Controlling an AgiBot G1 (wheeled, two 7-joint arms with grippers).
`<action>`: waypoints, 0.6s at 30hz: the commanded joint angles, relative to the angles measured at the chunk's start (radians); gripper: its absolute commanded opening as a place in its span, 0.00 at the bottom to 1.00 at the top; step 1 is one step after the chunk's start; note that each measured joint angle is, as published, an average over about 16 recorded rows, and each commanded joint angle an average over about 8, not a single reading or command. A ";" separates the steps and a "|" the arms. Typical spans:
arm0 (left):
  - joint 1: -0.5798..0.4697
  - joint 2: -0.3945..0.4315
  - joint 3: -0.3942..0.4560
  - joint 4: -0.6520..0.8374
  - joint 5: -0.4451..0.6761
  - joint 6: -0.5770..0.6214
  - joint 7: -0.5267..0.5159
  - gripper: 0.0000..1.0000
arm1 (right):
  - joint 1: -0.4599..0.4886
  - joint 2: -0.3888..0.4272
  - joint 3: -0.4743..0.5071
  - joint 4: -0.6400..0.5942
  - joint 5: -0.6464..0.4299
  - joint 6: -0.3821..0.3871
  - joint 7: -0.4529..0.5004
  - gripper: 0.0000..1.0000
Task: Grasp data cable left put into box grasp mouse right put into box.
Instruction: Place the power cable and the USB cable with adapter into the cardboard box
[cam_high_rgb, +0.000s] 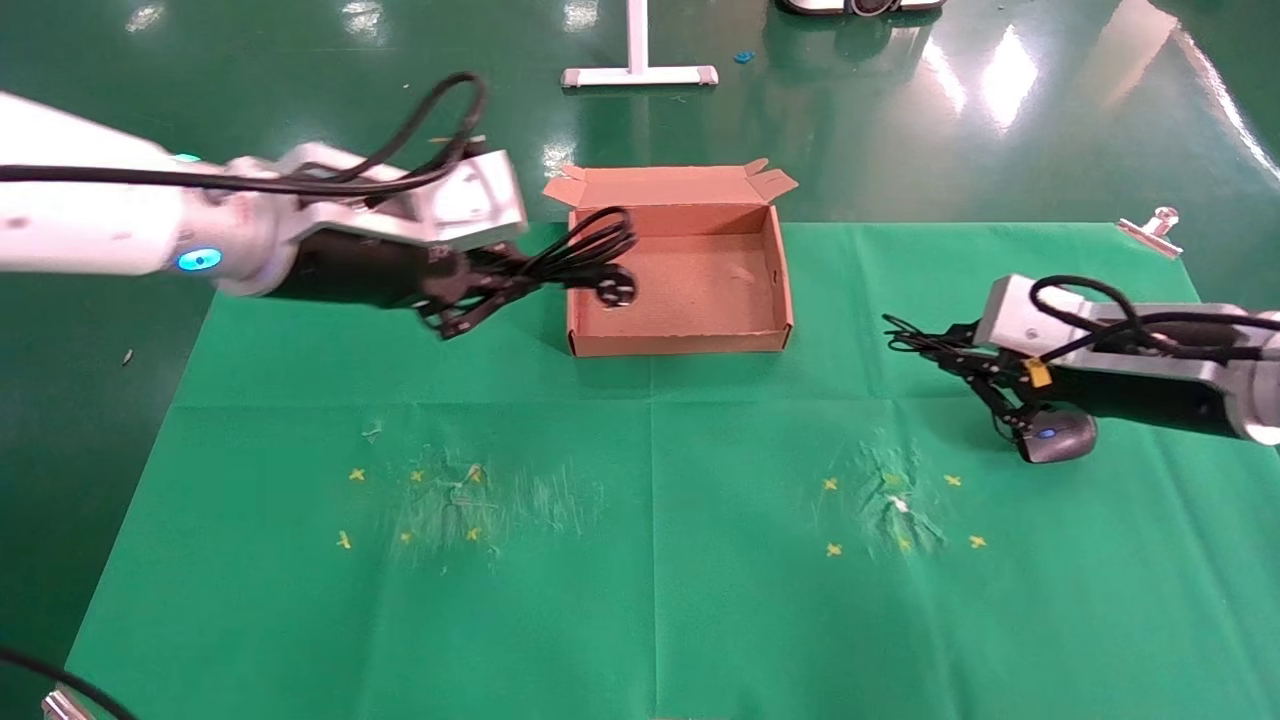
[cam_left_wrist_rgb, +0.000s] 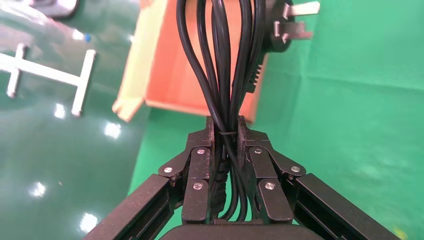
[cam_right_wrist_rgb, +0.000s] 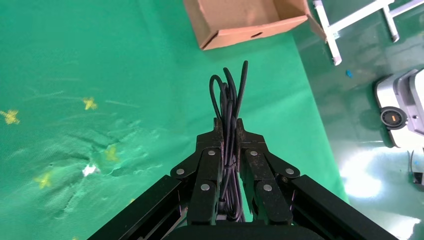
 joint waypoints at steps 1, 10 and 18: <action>-0.009 0.029 0.004 0.020 0.012 -0.026 0.018 0.00 | 0.007 0.006 0.006 -0.001 0.007 -0.002 -0.003 0.00; -0.004 0.258 0.033 0.346 0.017 -0.290 0.240 0.00 | 0.042 0.067 0.056 0.020 0.033 0.013 0.011 0.00; 0.012 0.319 0.183 0.498 -0.065 -0.466 0.386 0.50 | 0.076 0.122 0.094 0.043 0.078 -0.009 0.014 0.00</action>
